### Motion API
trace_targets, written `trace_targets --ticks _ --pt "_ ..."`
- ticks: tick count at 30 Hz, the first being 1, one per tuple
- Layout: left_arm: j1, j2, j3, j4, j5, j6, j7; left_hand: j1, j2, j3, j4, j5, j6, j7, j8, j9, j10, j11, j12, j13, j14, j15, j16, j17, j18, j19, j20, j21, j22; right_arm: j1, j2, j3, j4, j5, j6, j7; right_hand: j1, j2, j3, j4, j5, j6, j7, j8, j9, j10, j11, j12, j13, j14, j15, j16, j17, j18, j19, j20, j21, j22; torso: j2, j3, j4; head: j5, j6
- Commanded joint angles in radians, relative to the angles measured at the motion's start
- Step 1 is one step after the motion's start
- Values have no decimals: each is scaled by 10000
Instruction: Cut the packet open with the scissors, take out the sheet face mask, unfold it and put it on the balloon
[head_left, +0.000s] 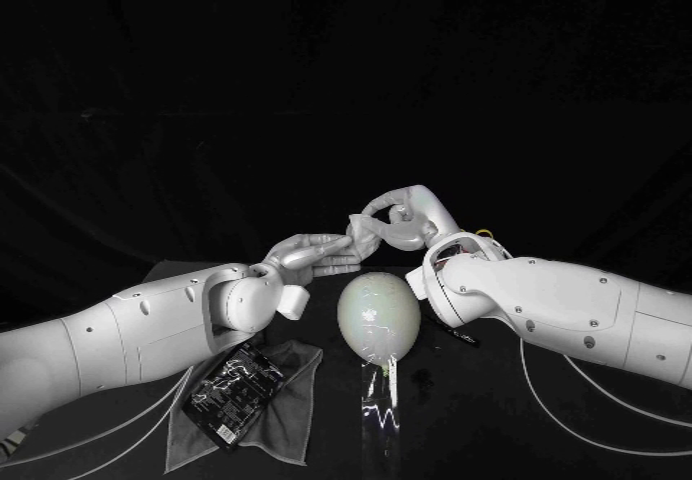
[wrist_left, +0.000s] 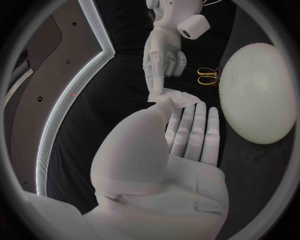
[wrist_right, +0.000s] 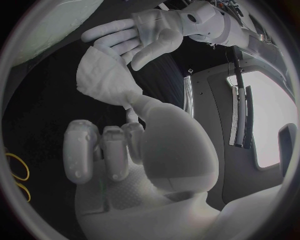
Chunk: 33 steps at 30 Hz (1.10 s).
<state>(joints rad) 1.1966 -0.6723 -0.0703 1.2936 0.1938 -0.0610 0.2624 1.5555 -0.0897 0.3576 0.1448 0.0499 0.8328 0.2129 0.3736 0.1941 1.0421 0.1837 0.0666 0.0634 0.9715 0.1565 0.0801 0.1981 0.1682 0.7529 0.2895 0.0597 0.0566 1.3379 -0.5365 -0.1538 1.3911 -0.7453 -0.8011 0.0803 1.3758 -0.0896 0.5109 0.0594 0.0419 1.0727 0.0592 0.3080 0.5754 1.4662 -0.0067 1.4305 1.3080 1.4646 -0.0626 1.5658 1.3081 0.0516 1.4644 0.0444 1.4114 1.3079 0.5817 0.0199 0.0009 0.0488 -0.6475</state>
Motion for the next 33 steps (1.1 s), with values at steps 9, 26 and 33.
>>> trace_targets --ticks 9,26,33 --pt "8 20 11 24 -111 -246 745 -84 -297 449 -70 -13 -62 -86 -284 -149 -403 40 -47 -16 -335 96 -161 -114 -44 -1292 24 -104 -65 2 5 9 19 3 148 59 -25 38 90 -11 70 51 22 84 394 545 -71 10 1781 1062 -91 50 2627 -173 290 -42 54 2175 -4 4 -5 -7 6" --pt "7 47 11 8 -709 -717 956 -235 -444 770 -445 -21 412 -125 -289 -172 -797 175 -2 2 -1314 359 -162 -319 -419 -2878 -14 -174 -129 2 -12 9 31 25 86 81 -31 34 105 -21 70 46 21 94 402 550 -72 23 1790 1062 -91 50 2627 -175 297 -43 67 2179 -2 6 8 -5 11" --pt "6 48 11 -24 -1015 -975 962 -352 -495 833 -633 -22 428 -190 -392 -221 -1017 242 7 7 -1706 449 -140 -380 -168 -3714 -5 -217 -170 1 -33 9 80 105 70 101 -37 34 121 -30 69 43 21 104 409 550 -72 22 1790 1062 -92 50 2627 -177 301 -44 76 2182 -3 5 -8 8 14"
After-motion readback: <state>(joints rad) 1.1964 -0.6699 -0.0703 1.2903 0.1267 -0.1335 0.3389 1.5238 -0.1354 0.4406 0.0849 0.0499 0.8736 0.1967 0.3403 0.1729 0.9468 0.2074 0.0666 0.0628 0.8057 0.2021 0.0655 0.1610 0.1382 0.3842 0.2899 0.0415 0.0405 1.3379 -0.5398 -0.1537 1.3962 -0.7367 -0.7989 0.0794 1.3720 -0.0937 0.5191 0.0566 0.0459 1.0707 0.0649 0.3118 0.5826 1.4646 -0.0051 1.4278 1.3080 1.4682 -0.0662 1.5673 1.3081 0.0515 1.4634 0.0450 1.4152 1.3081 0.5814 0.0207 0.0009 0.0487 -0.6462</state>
